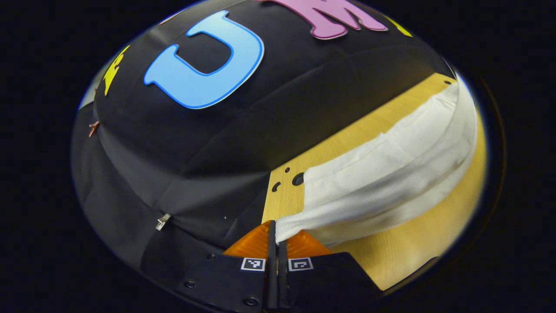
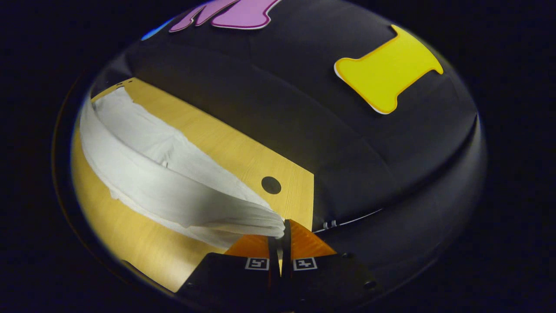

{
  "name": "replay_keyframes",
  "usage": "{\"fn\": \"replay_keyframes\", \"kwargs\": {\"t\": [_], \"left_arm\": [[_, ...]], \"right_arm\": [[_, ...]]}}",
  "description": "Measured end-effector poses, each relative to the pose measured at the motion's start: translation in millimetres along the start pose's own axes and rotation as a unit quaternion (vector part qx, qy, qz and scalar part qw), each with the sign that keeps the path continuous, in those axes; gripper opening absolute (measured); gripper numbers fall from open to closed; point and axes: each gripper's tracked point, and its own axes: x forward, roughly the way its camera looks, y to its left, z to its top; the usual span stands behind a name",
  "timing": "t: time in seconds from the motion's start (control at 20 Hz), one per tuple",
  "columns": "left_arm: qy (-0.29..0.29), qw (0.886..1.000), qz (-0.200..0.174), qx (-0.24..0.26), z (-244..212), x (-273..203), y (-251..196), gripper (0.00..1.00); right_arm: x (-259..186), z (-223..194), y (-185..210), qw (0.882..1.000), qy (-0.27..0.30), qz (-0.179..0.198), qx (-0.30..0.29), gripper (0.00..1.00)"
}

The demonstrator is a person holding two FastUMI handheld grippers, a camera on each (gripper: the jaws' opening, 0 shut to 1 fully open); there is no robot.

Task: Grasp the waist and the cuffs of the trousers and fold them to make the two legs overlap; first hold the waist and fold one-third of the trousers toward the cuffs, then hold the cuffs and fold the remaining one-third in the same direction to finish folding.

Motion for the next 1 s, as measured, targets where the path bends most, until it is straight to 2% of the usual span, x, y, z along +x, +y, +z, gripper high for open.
{"fn": "replay_keyframes", "kwargs": {"t": [0.15, 0.4, 0.65, 0.7, 0.75, 0.8, 0.85, 0.9, 0.95, 1.0], "left_arm": [[0.008, 0.998, -0.009, -0.062, 14.7, 34.5, 0.1, 0.05], [0.035, 0.991, -0.041, -0.123, 19.9, 85.3, -15.6, 0.05], [0.062, 0.994, -0.043, -0.085, 9.1, 115.4, -38.2, 0.05], [0.067, 0.993, -0.038, -0.090, 8.3, 117.2, -40.9, 0.05], [0.074, 0.993, -0.029, -0.091, 2.7, 119.0, -38.7, 0.06], [0.077, 0.993, -0.018, -0.091, 1.8, 117.7, -36.7, 0.07], [0.075, 0.992, -0.015, -0.101, 3.0, 118.0, -40.3, 0.11], [0.069, 0.991, -0.019, -0.115, 5.7, 114.9, -43.9, 0.24], [0.065, 0.989, -0.028, -0.130, 8.7, 111.0, -46.8, 0.43], [0.061, 0.988, -0.035, -0.140, 10.9, 108.4, -47.6, 0.63]], "right_arm": [[8.0, -9.5, -2.4, 1.000, -0.005, -0.003, 0.025, 0.05], [9.5, -10.7, 1.2, 0.995, 0.008, -0.002, 0.096, 0.05], [8.0, -12.5, 0.8, 0.994, 0.017, 0.006, 0.109, 0.09], [7.1, -16.3, 1.7, 0.993, 0.029, 0.009, 0.117, 0.11], [10.2, -23.5, 2.0, 0.991, 0.040, 0.014, 0.127, 0.21], [9.9, -30.1, -0.5, 0.989, 0.051, 0.018, 0.141, 0.24], [12.0, -34.5, -4.8, 0.985, 0.061, 0.025, 0.160, 0.29], [14.2, -37.4, -9.5, 0.981, 0.062, 0.030, 0.182, 0.32], [10.6, -38.0, -20.4, 0.977, 0.061, 0.027, 0.202, 0.45], [9.2, -37.0, -29.2, 0.972, 0.057, 0.030, 0.225, 0.71]]}}
